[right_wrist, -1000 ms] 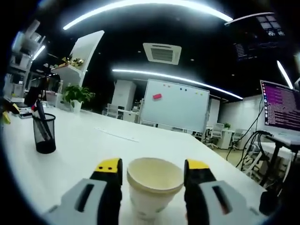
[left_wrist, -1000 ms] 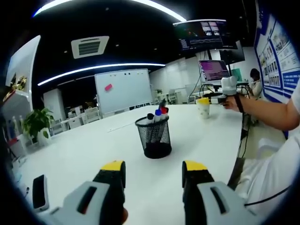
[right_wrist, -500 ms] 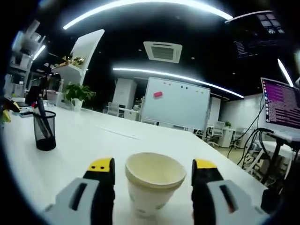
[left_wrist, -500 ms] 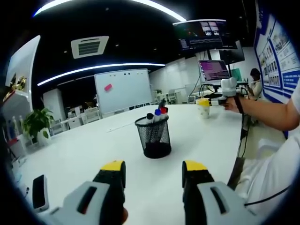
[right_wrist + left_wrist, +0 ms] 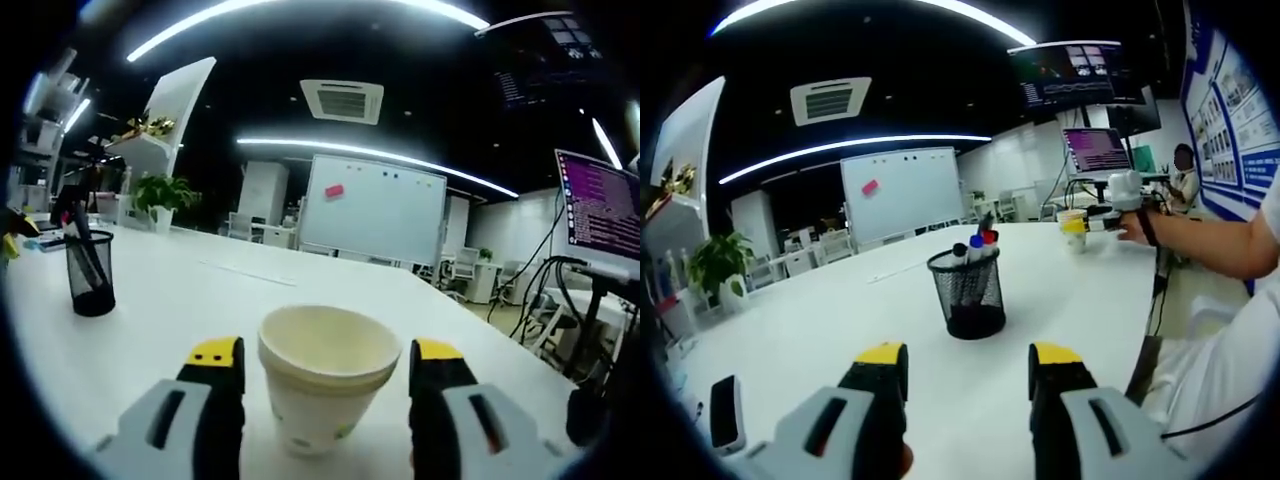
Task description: Place the scattered laser pointers and whiteboard markers into the pen holder and stack the scattered paper cups together
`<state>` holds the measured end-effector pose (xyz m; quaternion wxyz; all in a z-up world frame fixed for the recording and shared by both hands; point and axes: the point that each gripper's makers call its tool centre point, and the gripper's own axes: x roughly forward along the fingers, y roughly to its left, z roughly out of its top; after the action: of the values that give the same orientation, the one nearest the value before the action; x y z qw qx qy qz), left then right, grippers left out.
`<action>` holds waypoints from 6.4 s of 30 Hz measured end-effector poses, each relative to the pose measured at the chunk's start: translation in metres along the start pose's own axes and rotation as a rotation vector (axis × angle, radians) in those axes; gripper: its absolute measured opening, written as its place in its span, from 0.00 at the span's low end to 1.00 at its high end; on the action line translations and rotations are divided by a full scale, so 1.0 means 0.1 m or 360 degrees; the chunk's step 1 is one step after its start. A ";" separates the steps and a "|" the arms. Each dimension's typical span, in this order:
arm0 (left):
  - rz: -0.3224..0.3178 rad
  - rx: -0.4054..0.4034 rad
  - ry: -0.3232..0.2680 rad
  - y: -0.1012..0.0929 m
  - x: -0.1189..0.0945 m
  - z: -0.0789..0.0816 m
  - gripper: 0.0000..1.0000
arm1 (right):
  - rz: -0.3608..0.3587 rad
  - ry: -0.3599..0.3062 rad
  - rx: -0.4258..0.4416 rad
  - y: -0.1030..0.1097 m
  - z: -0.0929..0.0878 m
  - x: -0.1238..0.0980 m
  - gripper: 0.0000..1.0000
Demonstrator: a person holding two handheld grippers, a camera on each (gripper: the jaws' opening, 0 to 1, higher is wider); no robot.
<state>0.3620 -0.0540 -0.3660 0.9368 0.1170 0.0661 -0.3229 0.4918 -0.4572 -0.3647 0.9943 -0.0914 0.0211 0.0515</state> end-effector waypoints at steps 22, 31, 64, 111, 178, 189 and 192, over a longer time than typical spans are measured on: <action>0.0002 -0.0004 0.0005 0.01 -0.01 -0.03 0.49 | -0.0019 0.0032 0.0054 -0.01 -0.13 0.00 0.66; 0.0005 -0.0007 0.0008 0.01 -0.01 -0.04 0.49 | -0.0024 0.0051 0.0066 -0.02 -0.18 0.00 0.65; 0.0015 -0.0006 0.0017 0.02 -0.02 -0.06 0.49 | -0.0031 0.0087 0.0147 -0.02 -0.25 0.02 0.49; 0.0019 0.0005 0.0010 0.04 -0.03 -0.03 0.49 | -0.0120 0.0008 0.0124 -0.09 -0.11 -0.01 0.47; 0.0030 0.0021 0.0002 0.04 -0.03 -0.01 0.48 | 0.0015 -0.0183 0.0100 0.31 0.62 -0.14 0.47; 0.0029 0.0024 0.0001 0.05 -0.03 0.00 0.48 | 0.0039 -0.0212 0.0120 0.35 0.72 -0.16 0.47; 0.0028 0.0023 0.0002 0.05 -0.03 -0.01 0.48 | 0.0075 -0.0220 0.0138 0.41 0.75 -0.15 0.47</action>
<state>0.3626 -0.0480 -0.3649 0.9387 0.1247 0.0634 -0.3151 0.4745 -0.4050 -0.2978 0.9949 -0.0439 -0.0431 0.0800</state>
